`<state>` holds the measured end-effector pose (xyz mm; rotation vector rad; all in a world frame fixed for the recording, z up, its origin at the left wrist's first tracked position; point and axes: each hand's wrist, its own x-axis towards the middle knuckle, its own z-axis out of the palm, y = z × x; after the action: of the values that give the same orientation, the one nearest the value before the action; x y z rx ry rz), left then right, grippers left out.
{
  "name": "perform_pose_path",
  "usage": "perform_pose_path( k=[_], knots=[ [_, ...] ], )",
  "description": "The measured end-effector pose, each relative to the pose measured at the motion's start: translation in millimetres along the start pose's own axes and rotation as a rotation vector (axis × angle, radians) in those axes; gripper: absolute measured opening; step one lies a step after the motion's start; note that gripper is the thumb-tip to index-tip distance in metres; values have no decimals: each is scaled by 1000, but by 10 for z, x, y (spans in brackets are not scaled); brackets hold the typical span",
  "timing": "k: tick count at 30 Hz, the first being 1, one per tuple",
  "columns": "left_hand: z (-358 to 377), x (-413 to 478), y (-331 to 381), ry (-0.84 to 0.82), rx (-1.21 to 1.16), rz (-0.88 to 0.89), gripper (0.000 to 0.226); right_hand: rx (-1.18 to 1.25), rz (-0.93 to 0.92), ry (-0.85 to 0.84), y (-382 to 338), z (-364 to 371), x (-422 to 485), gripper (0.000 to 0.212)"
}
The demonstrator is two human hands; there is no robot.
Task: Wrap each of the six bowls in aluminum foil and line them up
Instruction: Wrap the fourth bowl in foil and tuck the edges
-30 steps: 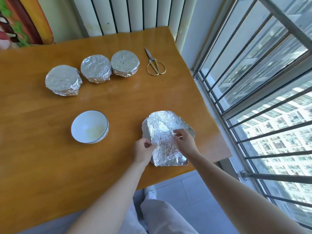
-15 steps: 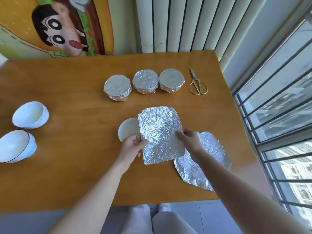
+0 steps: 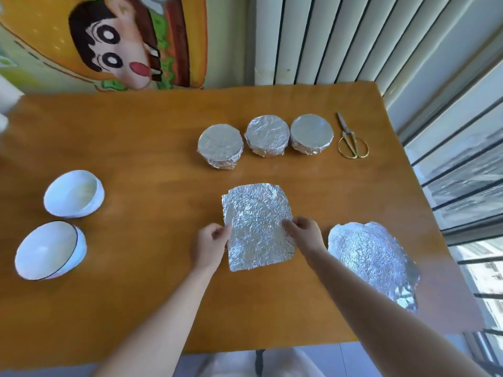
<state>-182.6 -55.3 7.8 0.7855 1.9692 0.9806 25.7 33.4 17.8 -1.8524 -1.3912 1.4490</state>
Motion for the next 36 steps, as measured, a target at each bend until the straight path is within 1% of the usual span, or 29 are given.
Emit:
perform_pose_path(
  k=[4,7,8,9,10,12,13,14,16,17,19,20,22,24,25,26,27,29,30,31,33,34,36],
  knots=[
    [-48,130,-99,-64,47,29,37,-13,29,41,-28,77,-9,28],
    [-61,151,-104,-118,69,33,32,0,37,55,-15,101,-23,26],
    [-72,134,-69,-122,72,24,32,7,41,59,-9,109,-31,25],
    [-81,106,-32,-108,86,28,39,14,45,64,-5,117,-37,25],
    [-91,84,2,-50,138,72,49,16,46,69,-6,119,-45,25],
    [-112,69,67,126,298,303,63,13,44,79,-4,124,-54,26],
    [-109,71,112,178,378,438,64,10,44,82,-3,127,-57,27],
    [-95,76,163,171,450,541,64,1,45,84,-9,126,-60,27],
    [-7,81,225,11,570,678,73,-14,40,91,-2,132,-68,26],
    [57,78,246,-84,636,718,82,-11,35,96,14,137,-66,26],
    [189,91,284,-226,843,745,106,3,35,95,17,143,-68,27],
    [240,100,298,-273,961,726,116,7,34,89,11,140,-62,27],
    [305,129,288,-330,1100,665,130,1,23,75,14,117,-43,28],
    [333,165,218,-344,1127,619,136,-18,-2,53,13,94,-36,25],
    [342,175,190,-337,1126,614,138,-26,-23,44,11,82,-41,19],
    [334,179,175,-325,1124,620,138,-57,-70,55,13,77,-51,19],
    [336,189,153,-321,1127,627,138,-123,-172,96,9,67,-60,31],
    [335,194,155,-322,1135,639,137,-302,-482,146,-65,42,-66,58],
    [332,191,174,-320,1132,643,137,-394,-630,95,-134,23,-52,69],
    [331,188,191,-322,1132,640,136,-501,-739,-20,-210,10,-39,81],
    [335,174,221,-339,1160,624,136,-809,-826,-298,-341,24,-7,109],
    [334,169,230,-334,1172,621,135,-975,-850,-386,-358,49,27,121],
    [335,160,239,-315,1187,612,136,-1179,-849,-427,-324,90,96,139]
  ],
)
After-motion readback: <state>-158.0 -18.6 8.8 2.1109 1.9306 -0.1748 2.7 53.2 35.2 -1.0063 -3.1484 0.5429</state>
